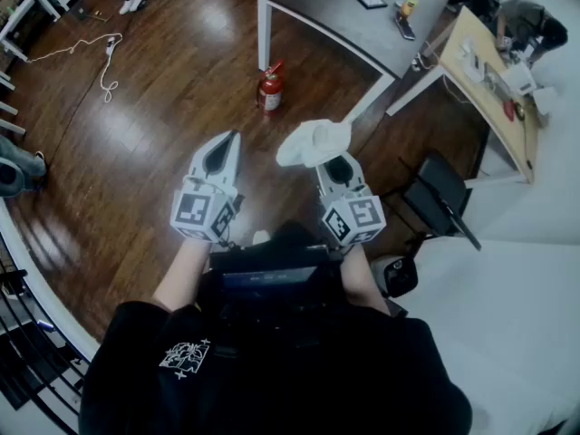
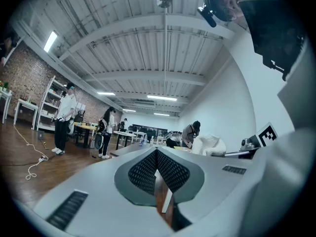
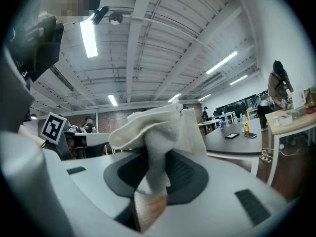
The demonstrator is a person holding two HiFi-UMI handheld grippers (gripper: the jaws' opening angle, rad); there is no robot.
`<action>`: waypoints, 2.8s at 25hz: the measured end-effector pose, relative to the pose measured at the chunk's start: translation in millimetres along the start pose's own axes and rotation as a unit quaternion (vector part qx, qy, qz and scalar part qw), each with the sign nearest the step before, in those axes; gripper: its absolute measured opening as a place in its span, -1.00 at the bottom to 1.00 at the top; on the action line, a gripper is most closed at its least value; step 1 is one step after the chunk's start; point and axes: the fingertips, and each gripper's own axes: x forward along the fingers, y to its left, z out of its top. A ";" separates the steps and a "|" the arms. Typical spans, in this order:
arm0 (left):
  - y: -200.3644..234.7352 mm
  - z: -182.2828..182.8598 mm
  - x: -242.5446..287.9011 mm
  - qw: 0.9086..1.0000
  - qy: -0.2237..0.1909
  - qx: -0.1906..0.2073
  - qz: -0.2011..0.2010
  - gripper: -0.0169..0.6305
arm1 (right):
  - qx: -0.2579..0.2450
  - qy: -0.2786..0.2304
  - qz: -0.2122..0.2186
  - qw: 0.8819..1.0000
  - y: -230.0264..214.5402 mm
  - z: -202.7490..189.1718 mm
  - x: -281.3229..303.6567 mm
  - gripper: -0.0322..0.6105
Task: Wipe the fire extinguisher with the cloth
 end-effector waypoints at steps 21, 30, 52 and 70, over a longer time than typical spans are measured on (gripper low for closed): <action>59.5 -40.3 101.9 0.998 0.022 -0.003 0.055 -0.94 | 0.001 0.035 0.042 0.998 -97.0 -17.9 117.3 -0.52; 102.9 -104.8 226.9 0.996 0.043 -0.002 0.078 -0.94 | -0.020 0.068 0.088 0.994 -209.2 -68.0 230.7 -0.52; 253.1 -518.2 353.6 0.997 0.025 0.002 0.075 -0.94 | -0.043 0.077 0.147 0.985 -367.3 -475.7 431.3 -0.53; 270.4 -578.1 317.9 0.996 0.011 0.013 0.089 -0.94 | -0.065 0.030 0.140 0.988 -378.1 -507.7 467.1 -0.52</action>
